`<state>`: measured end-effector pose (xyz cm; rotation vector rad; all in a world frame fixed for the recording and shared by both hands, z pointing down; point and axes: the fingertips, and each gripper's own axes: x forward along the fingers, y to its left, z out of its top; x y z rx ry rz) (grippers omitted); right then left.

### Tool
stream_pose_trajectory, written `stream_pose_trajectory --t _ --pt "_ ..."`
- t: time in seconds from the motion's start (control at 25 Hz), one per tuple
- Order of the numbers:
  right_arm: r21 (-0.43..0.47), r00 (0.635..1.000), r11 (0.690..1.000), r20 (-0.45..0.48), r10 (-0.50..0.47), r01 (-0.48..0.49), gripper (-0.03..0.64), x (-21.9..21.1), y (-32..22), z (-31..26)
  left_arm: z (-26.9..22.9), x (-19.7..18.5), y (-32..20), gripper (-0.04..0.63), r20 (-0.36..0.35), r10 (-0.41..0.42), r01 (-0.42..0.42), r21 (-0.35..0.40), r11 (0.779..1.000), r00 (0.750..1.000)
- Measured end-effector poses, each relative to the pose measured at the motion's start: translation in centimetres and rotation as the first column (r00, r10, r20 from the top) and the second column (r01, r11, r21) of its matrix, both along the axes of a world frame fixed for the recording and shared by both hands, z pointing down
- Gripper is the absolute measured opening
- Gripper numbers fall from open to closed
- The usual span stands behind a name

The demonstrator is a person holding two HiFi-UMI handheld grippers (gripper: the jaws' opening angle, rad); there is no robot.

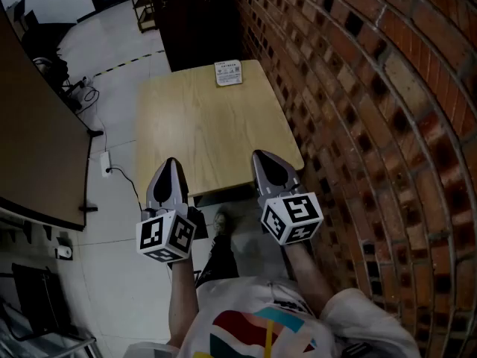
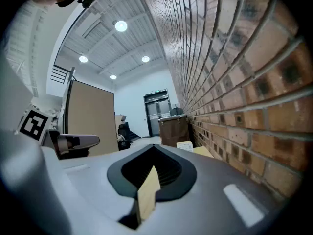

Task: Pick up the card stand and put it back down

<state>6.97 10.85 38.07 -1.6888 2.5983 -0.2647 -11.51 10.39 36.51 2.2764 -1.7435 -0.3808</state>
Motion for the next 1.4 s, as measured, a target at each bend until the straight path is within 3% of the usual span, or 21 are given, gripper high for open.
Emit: stream_pose_trajectory --t 0.16,0.24,0.32,0.36,0.4,0.52,0.72,0.88,1.0,1.12,1.16,1.2,1.28,1.32,1.4 --pt "-0.051 0.999 0.998 0.030 0.032 -0.031 0.002 -1.5 -10.3 -0.9 -1.6 -1.5 -10.4 0.005 -0.005 0.054 -0.054 -0.011 0.998 0.999" --pt "-0.190 0.995 0.982 0.099 0.010 0.009 0.042 -2.8 -14.7 0.5 -1.9 -1.8 -14.6 0.005 -0.005 0.080 -0.080 -0.031 0.996 0.997" --pt "-0.372 0.989 0.926 0.149 -0.006 0.061 0.152 -4.1 -17.9 2.8 -1.4 -1.7 -18.0 0.005 -0.011 0.103 -0.104 -0.069 0.992 0.995" --pt "-0.422 0.992 0.905 0.128 -0.003 0.057 0.143 -4.4 -19.1 3.5 -0.9 -1.5 -19.3 0.005 -0.009 0.115 -0.115 -0.088 0.989 0.993" --pt "-0.435 0.997 0.900 0.073 0.003 0.029 0.053 -4.3 -20.2 3.9 -0.4 -1.1 -20.4 0.005 -0.004 0.125 -0.124 -0.104 0.987 0.992" --pt "-0.348 0.996 0.936 -0.091 0.023 -0.053 0.008 -3.9 -23.7 3.4 0.4 -0.4 -23.3 0.005 0.009 0.135 -0.133 -0.124 0.983 0.991" --pt "-0.258 0.984 0.964 -0.176 0.010 -0.056 0.006 -4.1 -28.6 3.1 0.8 -0.4 -27.4 0.005 0.011 0.109 -0.107 -0.124 0.987 0.994" --pt "-0.232 0.993 0.971 -0.110 0.033 -0.058 0.003 -3.3 -31.5 3.6 0.7 -0.3 -29.4 0.005 0.016 0.092 -0.089 -0.115 0.989 0.996" --pt "-0.260 0.999 0.965 -0.018 0.026 -0.030 0.002 -2.2 -33.5 4.7 1.7 -0.4 -30.3 0.005 0.021 0.082 -0.078 -0.138 0.987 0.996" --pt "-0.281 1.000 0.959 0.000 0.021 -0.020 0.000 -1.1 -36.0 6.4 3.2 -0.7 -31.5 0.005 0.024 0.070 -0.065 -0.173 0.983 0.997" --pt "-0.284 1.000 0.959 0.007 0.019 -0.016 0.020 -0.9 -36.9 7.1 3.8 -0.8 -31.8 0.005 0.028 0.066 -0.060 -0.185 0.981 0.997" --pt "-0.288 1.000 0.958 0.022 0.020 -0.013 0.125 -0.8 -37.9 7.8 4.3 -1.0 -32.2 0.005 0.030 0.060 -0.053 -0.197 0.979 0.998" --pt "-0.293 0.999 0.956 0.035 0.037 -0.025 0.398 -0.9 -40.1 9.3 5.3 -1.6 -33.0 0.005 0.032 0.047 -0.039 -0.221 0.975 0.998" --pt "-0.294 0.999 0.955 0.017 0.045 -0.038 0.488 -1.0 -41.2 10.1 5.8 -1.9 -33.3 0.005 0.034 0.041 -0.032 -0.233 0.972 0.999" --pt "-0.297 0.998 0.954 -0.041 0.040 -0.050 0.573 -1.7 -43.3 11.7 6.7 -2.4 -34.0 0.005 0.039 0.029 -0.018 -0.256 0.967 0.999"
